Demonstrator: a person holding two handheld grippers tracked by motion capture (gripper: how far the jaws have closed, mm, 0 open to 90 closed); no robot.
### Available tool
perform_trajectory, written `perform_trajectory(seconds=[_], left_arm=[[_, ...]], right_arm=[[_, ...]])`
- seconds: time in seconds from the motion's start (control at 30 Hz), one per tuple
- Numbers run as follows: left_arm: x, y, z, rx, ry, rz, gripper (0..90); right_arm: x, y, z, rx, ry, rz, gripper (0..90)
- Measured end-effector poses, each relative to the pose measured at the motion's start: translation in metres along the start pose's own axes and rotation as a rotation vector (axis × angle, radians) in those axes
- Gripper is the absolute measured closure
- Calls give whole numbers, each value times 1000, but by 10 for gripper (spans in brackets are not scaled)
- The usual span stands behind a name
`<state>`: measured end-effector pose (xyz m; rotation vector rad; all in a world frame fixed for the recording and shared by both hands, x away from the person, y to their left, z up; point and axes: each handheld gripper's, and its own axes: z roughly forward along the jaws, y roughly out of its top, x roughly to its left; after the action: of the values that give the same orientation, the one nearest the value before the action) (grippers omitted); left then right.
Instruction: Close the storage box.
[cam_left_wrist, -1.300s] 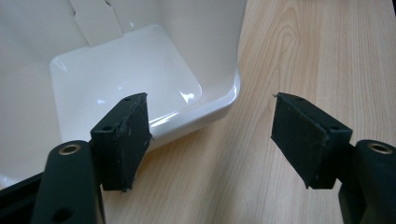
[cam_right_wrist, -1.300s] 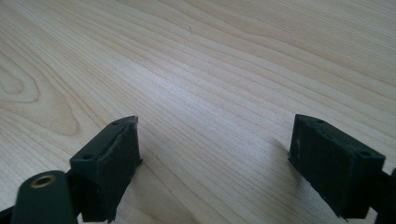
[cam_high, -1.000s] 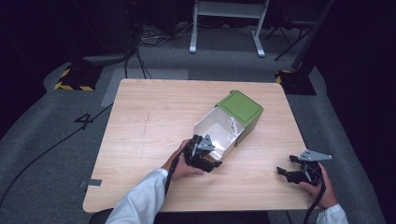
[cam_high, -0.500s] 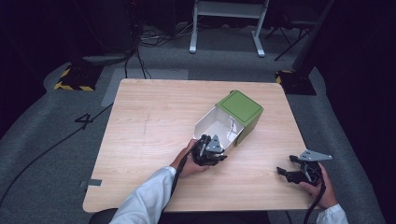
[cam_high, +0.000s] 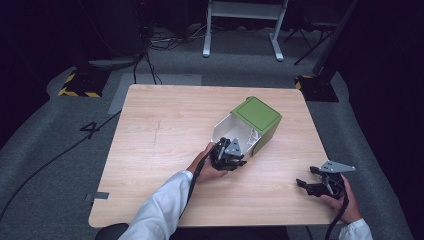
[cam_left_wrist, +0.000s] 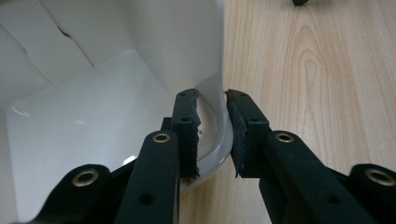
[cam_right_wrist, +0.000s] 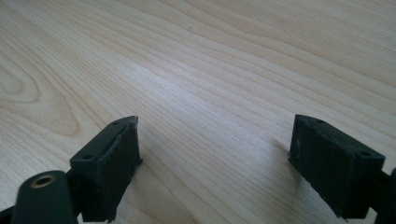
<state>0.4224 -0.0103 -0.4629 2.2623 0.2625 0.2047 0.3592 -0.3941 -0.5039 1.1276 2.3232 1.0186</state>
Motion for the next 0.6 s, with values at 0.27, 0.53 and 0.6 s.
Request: perform_trajectory(seconds=[0.27, 0.53, 0.6], left_arm=[[14, 10, 8, 18, -7, -4, 749], [26, 19, 19, 20, -17, -17, 749], [27, 21, 22, 20, -13, -23, 749]], right_arm=[[0, 0, 0, 0, 0, 0, 161], [0, 0, 0, 0, 0, 0, 161], [0, 0, 0, 0, 0, 0, 161]])
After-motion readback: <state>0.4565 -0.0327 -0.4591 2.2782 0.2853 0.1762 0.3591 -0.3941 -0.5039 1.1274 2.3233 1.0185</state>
